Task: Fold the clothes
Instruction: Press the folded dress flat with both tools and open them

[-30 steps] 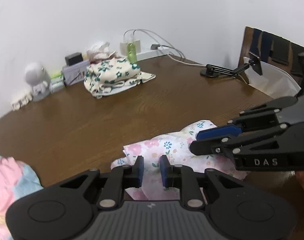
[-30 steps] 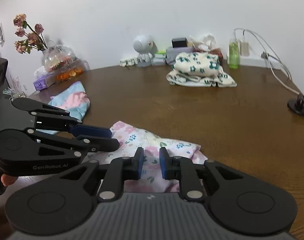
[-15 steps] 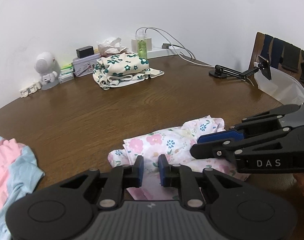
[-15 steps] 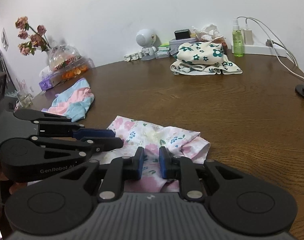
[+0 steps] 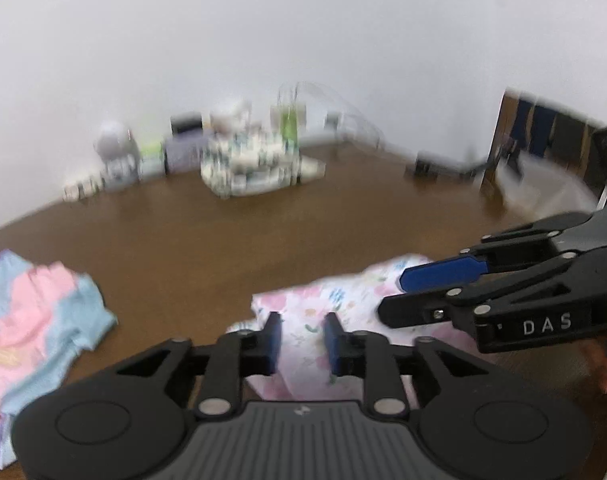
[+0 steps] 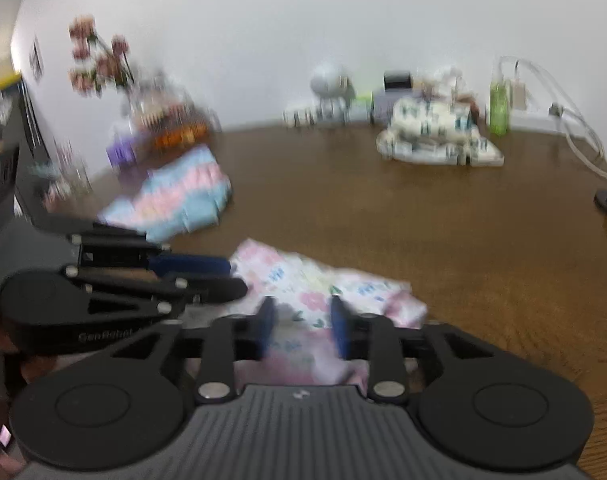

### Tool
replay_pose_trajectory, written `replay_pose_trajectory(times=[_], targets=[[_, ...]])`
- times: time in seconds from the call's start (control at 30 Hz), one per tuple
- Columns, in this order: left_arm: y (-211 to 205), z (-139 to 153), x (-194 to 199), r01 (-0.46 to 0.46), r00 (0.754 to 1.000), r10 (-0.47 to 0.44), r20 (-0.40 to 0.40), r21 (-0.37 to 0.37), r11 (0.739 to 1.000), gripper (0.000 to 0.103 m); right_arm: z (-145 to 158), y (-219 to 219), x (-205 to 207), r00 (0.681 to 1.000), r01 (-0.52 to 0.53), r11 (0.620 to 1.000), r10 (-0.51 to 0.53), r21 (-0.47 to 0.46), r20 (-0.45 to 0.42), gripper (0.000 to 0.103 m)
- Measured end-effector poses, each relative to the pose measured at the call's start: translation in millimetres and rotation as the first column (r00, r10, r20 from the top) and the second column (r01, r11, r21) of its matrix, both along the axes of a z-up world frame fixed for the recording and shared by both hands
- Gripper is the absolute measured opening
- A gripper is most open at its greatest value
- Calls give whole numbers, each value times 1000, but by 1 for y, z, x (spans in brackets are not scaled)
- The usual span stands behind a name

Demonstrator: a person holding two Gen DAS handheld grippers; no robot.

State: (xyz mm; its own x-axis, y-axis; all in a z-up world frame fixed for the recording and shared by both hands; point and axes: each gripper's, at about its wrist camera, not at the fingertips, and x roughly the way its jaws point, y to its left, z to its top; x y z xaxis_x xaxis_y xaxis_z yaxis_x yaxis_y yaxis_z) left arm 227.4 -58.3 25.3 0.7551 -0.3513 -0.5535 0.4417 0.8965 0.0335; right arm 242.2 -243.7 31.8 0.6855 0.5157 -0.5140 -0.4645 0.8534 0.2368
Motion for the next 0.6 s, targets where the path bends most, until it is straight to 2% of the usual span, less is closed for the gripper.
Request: replay_pose_trajectory(times=[0.07,0.2,0.4,0.6], targets=[[-1,8,-11,26,999,-26,26,-7,1000,27,11,2,-5,998,3,1000,-2,-12,55,43],[-14,-2,-13,32,999,-32,1,69,997,26,9,16,-3,996,26,996,-18,-88,92,42],[-15,-26,-3,5,998,1,-64,92,996,24,-21,25,8,999,36,991,-34,-130,14,40],[-14,-31,-3,1,998,4,-64,85,996,23,-28,27,7,999,35,990,-34,-133,13,39]])
